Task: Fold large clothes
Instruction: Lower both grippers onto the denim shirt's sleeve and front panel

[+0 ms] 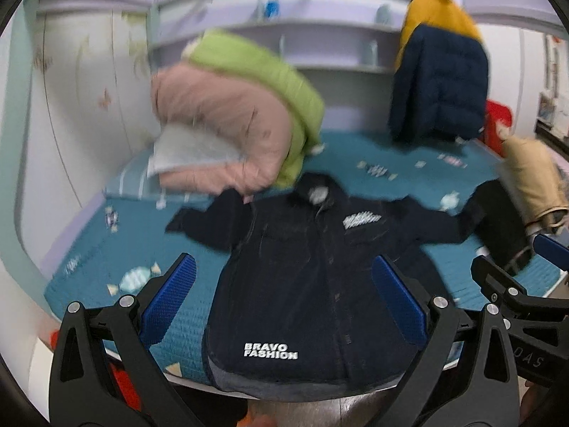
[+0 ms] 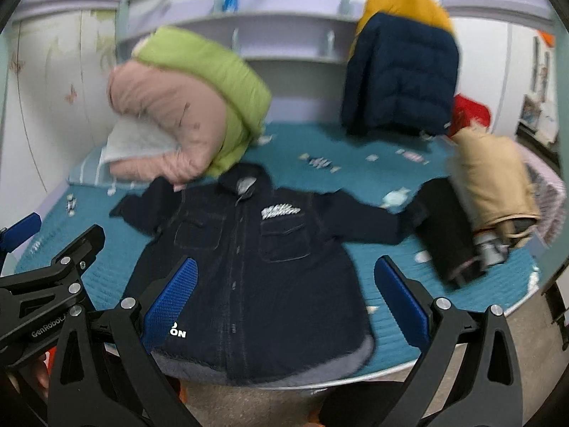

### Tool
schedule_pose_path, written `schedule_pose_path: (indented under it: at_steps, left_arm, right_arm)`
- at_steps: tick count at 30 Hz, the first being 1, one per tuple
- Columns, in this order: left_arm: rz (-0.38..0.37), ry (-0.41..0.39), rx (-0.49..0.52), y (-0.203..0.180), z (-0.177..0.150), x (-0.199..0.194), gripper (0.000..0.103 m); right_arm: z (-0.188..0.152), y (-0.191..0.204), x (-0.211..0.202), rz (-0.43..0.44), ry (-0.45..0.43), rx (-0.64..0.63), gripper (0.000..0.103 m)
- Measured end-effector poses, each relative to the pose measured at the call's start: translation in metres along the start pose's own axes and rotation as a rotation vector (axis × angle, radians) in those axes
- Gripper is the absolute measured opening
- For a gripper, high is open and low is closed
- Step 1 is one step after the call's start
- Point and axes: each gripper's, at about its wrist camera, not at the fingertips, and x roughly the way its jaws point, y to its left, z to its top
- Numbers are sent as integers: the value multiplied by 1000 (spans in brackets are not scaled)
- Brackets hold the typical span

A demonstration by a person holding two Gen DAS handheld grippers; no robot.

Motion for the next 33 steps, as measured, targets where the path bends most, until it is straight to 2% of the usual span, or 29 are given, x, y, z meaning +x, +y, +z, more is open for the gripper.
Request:
schedule_pose_path:
  at_steps: [4, 8, 10, 15, 18, 20, 22, 24, 29, 30, 32, 33]
  left_arm:
    - [12, 107, -55, 36, -12, 74, 99]
    - [-4, 168, -97, 79, -24, 143, 99]
    - [0, 204, -103, 103, -26, 174, 99]
    - [14, 276, -214, 181, -28, 267, 99]
    - [32, 332, -298, 229, -26, 320, 99]
    - [-4, 332, -366, 260, -24, 351, 99]
    - [71, 352, -377, 285, -20, 382, 99]
    - [45, 353, -420, 304, -17, 404, 99]
    - [0, 380, -609, 346, -21, 448, 98]
    - [-16, 375, -620, 348, -20, 452, 98]
    - [19, 399, -613, 350, -20, 461, 98]
    - [3, 409, -624, 351, -22, 468, 97]
  right_arm:
    - [0, 33, 68, 61, 81, -29, 96]
    - [5, 68, 145, 142, 160, -30, 96]
    - [7, 84, 179, 148, 197, -42, 96]
    - [13, 128, 259, 173, 203, -92, 95]
    - [17, 144, 299, 202, 228, -84, 79]
    - [19, 151, 324, 230, 252, -69, 72]
    - [20, 160, 346, 232, 268, -73, 59]
    - [21, 167, 359, 259, 274, -67, 54]
    - [23, 182, 379, 292, 286, -61, 54]
    - [24, 185, 381, 303, 285, -61, 54]
    - [26, 190, 384, 310, 279, -64, 54]
    - [26, 192, 386, 313, 284, -66, 54]
